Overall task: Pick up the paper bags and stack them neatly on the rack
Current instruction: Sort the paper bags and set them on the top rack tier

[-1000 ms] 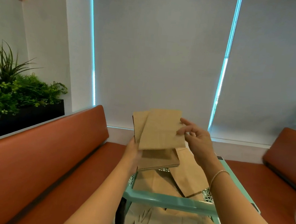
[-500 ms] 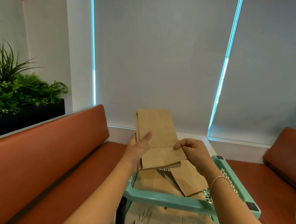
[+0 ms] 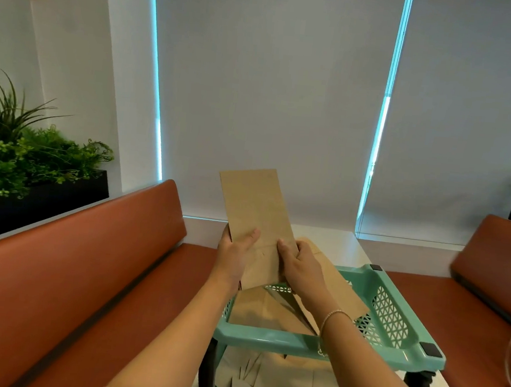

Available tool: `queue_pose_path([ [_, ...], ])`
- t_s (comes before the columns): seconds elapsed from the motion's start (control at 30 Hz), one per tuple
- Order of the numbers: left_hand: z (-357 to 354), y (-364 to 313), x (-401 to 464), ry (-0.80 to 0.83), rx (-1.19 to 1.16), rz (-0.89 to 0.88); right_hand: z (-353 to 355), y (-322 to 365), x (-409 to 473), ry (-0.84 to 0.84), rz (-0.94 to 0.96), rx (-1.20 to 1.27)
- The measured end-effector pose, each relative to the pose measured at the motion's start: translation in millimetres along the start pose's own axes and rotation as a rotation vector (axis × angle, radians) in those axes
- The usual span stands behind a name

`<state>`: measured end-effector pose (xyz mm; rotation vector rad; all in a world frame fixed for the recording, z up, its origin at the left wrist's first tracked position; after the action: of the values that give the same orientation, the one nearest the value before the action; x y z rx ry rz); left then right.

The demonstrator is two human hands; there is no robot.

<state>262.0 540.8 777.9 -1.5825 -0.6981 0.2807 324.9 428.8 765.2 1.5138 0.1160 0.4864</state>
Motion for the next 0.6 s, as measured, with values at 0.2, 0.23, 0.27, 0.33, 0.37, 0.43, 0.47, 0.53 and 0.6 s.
queue_pose_path([
  [0.2,-3.7,0.6,4.8,0.062,0.173,0.067,4.9,-11.7,7.4,-0.035,-0.019,-0.075],
  [0.23,-5.0,1.2,5.0,0.083,0.176,0.084,6.7,-12.9,9.2,-0.051,-0.02,-0.069],
  [0.27,-6.2,1.7,5.1,0.098,0.169,0.097,7.9,-13.5,10.6,-0.065,-0.023,-0.061],
  [0.33,-7.3,3.7,6.2,0.098,0.153,0.109,9.4,-14.8,13.0,-0.064,-0.051,-0.065],
  [0.37,-7.3,5.1,6.8,0.089,0.147,0.112,9.8,-15.7,14.2,-0.045,-0.081,-0.082],
  [0.43,-6.6,7.4,7.5,0.062,0.147,0.114,12.7,-15.8,17.4,-0.002,-0.135,-0.138],
  [0.47,-6.0,8.1,7.8,0.048,0.152,0.11,16.6,-16.5,21.3,-0.003,-0.136,-0.178],
  [0.53,-4.2,8.8,8.4,0.017,0.149,0.103,31.5,-19.0,32.3,-0.111,-0.115,-0.313],
  [0.6,-3.2,8.1,7.8,-0.001,0.142,0.111,50.7,-23.3,41.6,-0.22,-0.153,-0.52],
])
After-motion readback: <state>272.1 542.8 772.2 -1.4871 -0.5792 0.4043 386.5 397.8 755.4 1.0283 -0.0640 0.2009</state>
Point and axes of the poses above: each hand's wrist, its own x-axis towards the middle knuckle, its own z-axis out of the back of the hand, y = z × x, the point moved 2 cm from there along x, towards the middle knuckle, and after that the axes turned 13 degrees about x, right-handed, at the moved point
